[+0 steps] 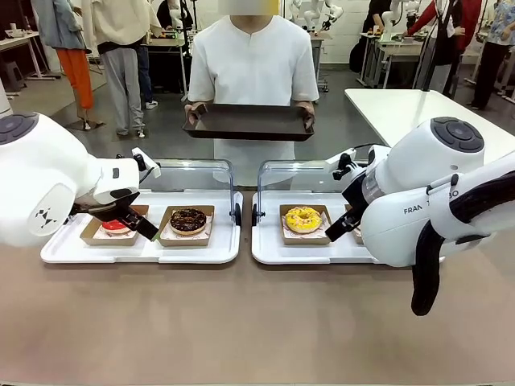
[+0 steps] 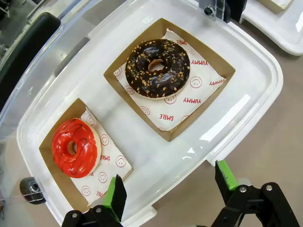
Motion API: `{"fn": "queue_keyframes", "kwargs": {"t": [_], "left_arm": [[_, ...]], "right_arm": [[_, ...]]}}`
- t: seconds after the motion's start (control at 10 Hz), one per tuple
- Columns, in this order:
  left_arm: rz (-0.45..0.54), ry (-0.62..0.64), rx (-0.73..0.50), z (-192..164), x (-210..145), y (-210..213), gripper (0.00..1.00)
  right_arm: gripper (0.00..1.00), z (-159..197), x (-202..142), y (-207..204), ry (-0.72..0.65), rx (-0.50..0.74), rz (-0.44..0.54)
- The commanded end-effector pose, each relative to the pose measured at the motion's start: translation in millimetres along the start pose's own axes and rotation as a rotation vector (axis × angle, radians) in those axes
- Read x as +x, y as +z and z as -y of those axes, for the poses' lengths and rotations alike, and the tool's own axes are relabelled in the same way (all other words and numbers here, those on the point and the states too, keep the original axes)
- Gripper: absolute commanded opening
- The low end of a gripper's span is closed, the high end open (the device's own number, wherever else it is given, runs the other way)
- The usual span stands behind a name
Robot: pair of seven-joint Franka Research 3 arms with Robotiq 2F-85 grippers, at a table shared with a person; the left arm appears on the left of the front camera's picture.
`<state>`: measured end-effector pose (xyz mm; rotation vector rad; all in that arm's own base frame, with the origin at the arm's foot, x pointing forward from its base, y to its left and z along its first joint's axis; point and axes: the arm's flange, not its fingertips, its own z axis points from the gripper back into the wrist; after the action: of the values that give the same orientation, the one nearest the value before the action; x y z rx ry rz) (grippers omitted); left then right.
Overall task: Provide the desired donut to the person.
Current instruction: Pick up and lift the Paper togo box containing the Donut pointed at by the person.
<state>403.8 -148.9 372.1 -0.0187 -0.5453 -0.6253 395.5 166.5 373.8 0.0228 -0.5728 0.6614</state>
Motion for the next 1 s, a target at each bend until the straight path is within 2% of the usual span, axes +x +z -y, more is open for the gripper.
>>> {"fn": "queue_keyframes", "kwargs": {"t": [0.0, 0.7, 0.8, 0.9], "left_arm": [[0.000, 0.000, 0.000, 0.0, -0.1, 0.0, 1.00], [0.000, 0.000, 0.000, 0.0, 0.0, 0.0, 1.00], [-0.049, 0.027, 0.008, -1.9, 5.8, 20.2, 1.00], [-0.153, 0.004, -0.028, -9.5, 29.4, 42.5, 1.00]], "right_arm": [[1.00, -0.1, 0.0, 0.0, 0.000, 0.000, 0.000], [1.00, 0.0, 0.0, 0.0, 0.000, 0.000, 0.000], [1.00, 8.9, 6.7, 16.9, -0.013, 0.007, -0.047], [1.00, 16.9, 26.6, 39.5, -0.030, 0.048, -0.122]]}}
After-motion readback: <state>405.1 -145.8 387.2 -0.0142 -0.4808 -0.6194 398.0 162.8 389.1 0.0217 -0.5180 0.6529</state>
